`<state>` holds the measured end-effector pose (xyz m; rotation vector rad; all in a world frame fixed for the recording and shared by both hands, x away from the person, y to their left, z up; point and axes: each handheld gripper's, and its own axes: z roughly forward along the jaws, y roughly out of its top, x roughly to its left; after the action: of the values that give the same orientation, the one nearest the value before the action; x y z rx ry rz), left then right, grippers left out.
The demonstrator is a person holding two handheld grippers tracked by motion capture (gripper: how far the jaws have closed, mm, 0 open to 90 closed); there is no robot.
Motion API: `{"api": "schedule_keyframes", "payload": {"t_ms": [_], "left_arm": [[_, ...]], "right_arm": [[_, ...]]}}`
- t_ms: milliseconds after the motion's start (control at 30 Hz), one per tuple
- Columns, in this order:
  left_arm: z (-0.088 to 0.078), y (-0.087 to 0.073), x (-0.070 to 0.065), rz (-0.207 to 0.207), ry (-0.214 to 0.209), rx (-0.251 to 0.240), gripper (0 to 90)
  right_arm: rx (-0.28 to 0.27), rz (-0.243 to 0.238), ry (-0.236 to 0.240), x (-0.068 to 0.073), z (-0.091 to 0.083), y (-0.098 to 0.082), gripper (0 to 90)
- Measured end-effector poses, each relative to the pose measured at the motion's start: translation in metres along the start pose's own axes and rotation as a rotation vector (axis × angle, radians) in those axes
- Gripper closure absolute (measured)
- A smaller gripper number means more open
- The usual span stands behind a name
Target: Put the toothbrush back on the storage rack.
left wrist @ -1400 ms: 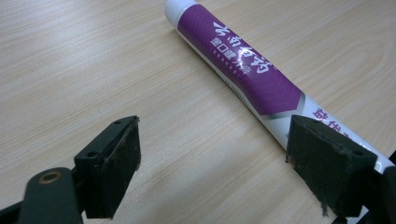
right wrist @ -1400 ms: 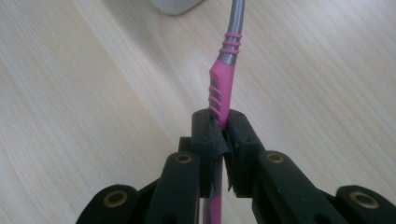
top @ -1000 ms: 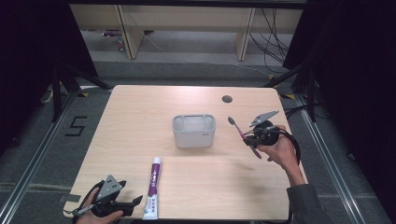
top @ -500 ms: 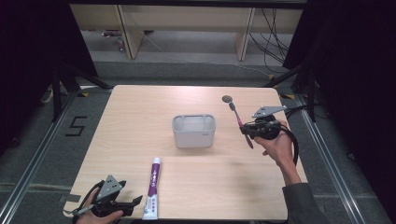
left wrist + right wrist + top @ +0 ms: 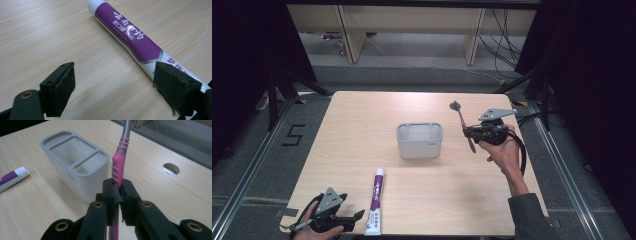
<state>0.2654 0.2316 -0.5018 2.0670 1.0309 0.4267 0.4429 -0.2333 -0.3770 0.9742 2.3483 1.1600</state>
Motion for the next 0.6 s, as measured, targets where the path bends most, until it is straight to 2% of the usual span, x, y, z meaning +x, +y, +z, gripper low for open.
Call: {"api": "schedule_keyframes", "payload": {"t_ms": [33,67,167,200,267,300,367,500,533,600], "left_arm": [[0.0,0.0,0.0,0.0,0.003,0.007,17.3],[0.0,0.0,0.001,0.003,0.005,0.012,17.3],[0.001,0.0,0.0,0.004,0.004,0.001,17.3],[0.0,0.0,0.0,0.002,0.007,0.014,17.3],[0.0,0.0,0.0,0.001,0.008,0.016,17.3],[0.0,0.0,0.0,-0.001,-0.002,-0.002,17.3],[0.0,0.0,0.0,-0.001,-0.001,-0.001,17.3],[0.0,0.0,0.0,0.0,-0.002,0.003,17.3],[0.0,0.0,0.0,0.0,-0.002,0.001,17.3],[0.0,0.0,0.0,0.0,-0.002,0.0,17.3]], "right_arm": [[0.0,0.003,0.002,0.0,0.0,0.001,83.4],[-0.023,0.011,0.005,0.002,0.002,0.004,83.4],[-0.036,0.008,0.001,0.003,0.003,0.006,83.4],[-0.041,0.019,0.002,0.004,0.003,0.008,83.4],[-0.056,0.004,0.003,0.004,0.004,0.011,83.4],[-0.083,0.009,0.003,0.006,0.007,0.014,83.4],[-0.078,0.011,0.002,0.007,0.006,0.015,83.4],[-0.105,0.012,0.01,0.007,0.01,0.019,83.4],[-0.108,0.026,0.015,0.008,0.01,0.02,83.4],[-0.12,0.015,0.012,0.007,0.012,0.021,83.4]]}}
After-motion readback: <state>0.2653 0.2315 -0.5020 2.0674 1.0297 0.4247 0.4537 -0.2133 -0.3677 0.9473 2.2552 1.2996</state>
